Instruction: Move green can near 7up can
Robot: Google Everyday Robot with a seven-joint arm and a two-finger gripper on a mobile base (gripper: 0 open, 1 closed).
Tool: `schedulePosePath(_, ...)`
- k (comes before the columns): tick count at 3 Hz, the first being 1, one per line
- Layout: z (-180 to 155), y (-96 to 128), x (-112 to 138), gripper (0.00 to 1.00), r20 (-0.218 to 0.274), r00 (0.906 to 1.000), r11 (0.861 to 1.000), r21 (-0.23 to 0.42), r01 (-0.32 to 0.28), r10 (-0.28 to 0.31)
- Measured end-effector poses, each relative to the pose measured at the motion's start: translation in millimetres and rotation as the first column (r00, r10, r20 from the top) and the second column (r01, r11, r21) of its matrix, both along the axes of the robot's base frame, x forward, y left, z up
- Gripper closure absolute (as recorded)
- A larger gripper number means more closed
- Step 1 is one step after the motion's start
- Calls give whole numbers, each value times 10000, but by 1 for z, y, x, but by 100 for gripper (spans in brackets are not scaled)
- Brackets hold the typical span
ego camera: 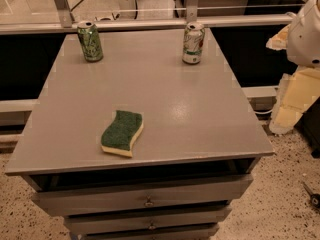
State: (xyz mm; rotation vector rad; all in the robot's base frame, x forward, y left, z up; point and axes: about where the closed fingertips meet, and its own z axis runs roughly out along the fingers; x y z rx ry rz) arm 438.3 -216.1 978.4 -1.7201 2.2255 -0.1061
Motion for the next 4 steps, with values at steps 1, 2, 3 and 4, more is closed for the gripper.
schedulePosePath(1,0,0,0,0,2,10000,10000,0,0,0)
schedulePosePath(2,-8,24,27,0,266,9994,9973,687,-244,226)
schedulePosePath(3,-23,67,75,0,557,9978,9817,1845,-463,366)
schedulePosePath(4,-29,121,130,0,1356,9907,9480,3137,-532,107)
